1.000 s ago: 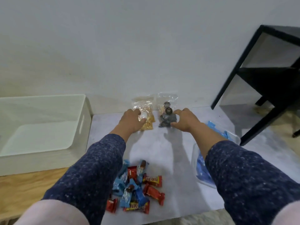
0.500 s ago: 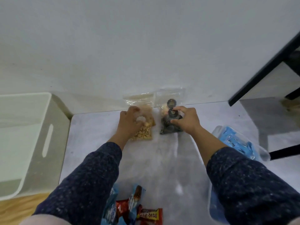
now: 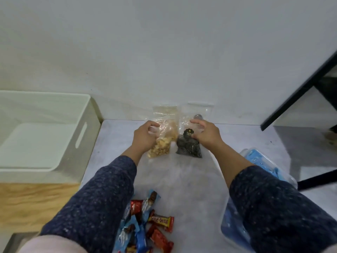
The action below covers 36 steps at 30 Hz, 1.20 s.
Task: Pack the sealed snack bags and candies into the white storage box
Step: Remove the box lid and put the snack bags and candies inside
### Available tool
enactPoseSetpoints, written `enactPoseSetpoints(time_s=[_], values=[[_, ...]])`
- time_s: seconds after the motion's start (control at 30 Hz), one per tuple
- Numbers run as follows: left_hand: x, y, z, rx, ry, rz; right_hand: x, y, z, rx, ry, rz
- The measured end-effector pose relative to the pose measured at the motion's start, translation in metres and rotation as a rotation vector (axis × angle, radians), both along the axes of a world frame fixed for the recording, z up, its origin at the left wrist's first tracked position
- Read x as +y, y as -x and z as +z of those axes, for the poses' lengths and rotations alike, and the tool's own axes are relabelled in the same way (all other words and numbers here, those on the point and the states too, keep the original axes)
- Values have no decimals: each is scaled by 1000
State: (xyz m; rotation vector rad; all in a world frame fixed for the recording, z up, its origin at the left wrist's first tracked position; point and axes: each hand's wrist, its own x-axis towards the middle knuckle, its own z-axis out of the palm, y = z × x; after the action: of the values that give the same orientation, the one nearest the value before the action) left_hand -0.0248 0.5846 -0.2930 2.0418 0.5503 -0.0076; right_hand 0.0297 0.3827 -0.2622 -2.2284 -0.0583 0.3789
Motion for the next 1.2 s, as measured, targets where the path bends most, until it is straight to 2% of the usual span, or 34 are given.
enactPoseSetpoints(time_s=[0.37,0.53,0.67,0.87,1.07,1.2], values=[[46,75,108,-265,60,186,50,45,91,-163,-182,77],[94,101,158,-409,58,298,106,57,135,-222,-287,128],[151,120,179,-454,39,337,171,70,155,-242,-381,170],[259,133,159,-404,29,358,283,83,134,-217,-402,208],[368,126,107,-240,55,286,386,84,82,-128,-301,188],[401,104,62,-130,89,235,417,77,44,-63,-224,115]])
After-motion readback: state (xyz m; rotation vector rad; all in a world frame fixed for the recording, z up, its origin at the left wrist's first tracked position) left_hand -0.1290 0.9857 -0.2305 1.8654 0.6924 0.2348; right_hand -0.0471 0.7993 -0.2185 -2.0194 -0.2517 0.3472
